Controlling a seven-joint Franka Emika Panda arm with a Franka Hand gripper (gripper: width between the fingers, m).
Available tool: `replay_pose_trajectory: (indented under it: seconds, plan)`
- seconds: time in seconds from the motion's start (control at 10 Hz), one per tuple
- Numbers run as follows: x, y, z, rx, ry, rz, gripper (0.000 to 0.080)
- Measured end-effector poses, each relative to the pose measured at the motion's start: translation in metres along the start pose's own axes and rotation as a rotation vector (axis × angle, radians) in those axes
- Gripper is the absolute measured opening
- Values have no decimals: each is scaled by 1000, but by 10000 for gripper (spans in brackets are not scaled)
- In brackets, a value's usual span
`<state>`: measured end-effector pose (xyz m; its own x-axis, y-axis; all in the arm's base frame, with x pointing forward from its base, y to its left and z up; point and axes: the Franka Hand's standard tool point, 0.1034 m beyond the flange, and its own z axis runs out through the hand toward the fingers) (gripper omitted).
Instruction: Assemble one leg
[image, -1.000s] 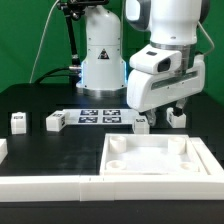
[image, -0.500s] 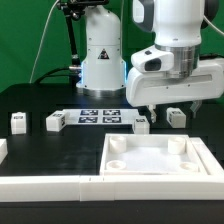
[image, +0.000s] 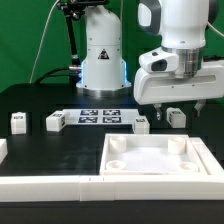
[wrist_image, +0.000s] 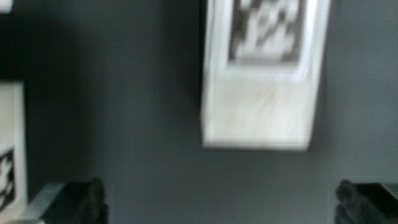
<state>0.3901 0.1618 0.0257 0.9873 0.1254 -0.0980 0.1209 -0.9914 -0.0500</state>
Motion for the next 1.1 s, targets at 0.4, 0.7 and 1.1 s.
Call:
replay_pose_trajectory:
  seconds: [0.4, 0.7, 1.1]
  plan:
    - [-9, 0, 2, -11, -48, -14, 648]
    - [-6, 5, 4, -31, -290, -23, 648]
    - [-22, 2, 9, -63, -681, -22, 649]
